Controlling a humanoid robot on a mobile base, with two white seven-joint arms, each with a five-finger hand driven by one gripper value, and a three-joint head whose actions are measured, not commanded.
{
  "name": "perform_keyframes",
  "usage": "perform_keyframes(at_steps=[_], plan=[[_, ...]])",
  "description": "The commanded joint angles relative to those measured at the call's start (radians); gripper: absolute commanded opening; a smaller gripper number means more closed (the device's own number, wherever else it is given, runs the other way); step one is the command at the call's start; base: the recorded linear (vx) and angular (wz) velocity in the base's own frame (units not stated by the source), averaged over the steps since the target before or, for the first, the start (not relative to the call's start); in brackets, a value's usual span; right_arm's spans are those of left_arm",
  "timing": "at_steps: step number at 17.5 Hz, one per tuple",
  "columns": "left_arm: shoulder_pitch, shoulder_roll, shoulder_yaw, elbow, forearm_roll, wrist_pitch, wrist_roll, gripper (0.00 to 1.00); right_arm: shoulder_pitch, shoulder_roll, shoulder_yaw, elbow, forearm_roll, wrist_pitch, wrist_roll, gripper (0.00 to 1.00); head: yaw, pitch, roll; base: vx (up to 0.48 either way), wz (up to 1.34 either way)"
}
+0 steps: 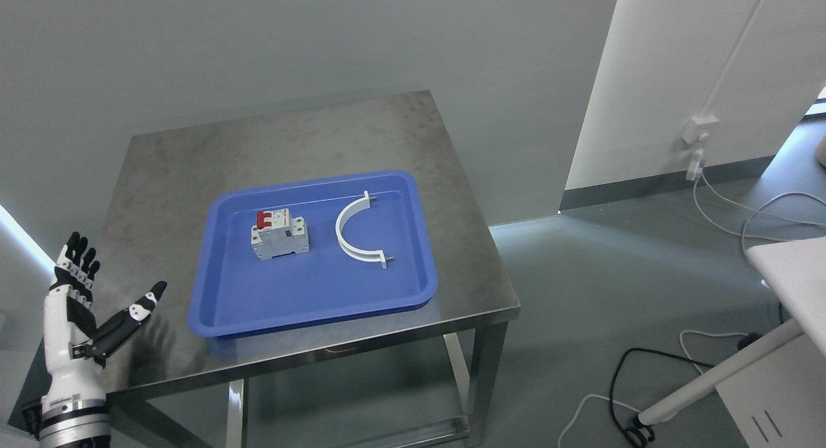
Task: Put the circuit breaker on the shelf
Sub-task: 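Raise the left hand and open it toward the circuit breaker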
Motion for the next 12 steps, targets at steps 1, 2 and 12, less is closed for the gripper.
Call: perform_keyframes(at_steps=[1, 2, 12], plan=[[0.000, 0.027, -0.002, 0.003, 0.000, -0.043, -0.008, 1.00, 0.000, -0.017, 0.020, 0.000, 0.000, 0.066, -0.001, 1.00, 0.0000, 0.000, 0.000, 0.000, 0.00], [-0.009, 0.033, -0.008, 0.003, 0.002, -0.054, -0.024, 1.00, 0.000, -0.017, 0.020, 0.000, 0.000, 0.066, -0.001, 1.00, 0.0000, 0.000, 0.000, 0.000, 0.00], [-0.237, 0.240, -0.282, 0.055, -0.061, 0.220, -0.301, 0.99, 0.000, -0.017, 0.020, 0.000, 0.000, 0.066, -0.001, 1.00, 0.0000, 0.000, 0.000, 0.000, 0.00]])
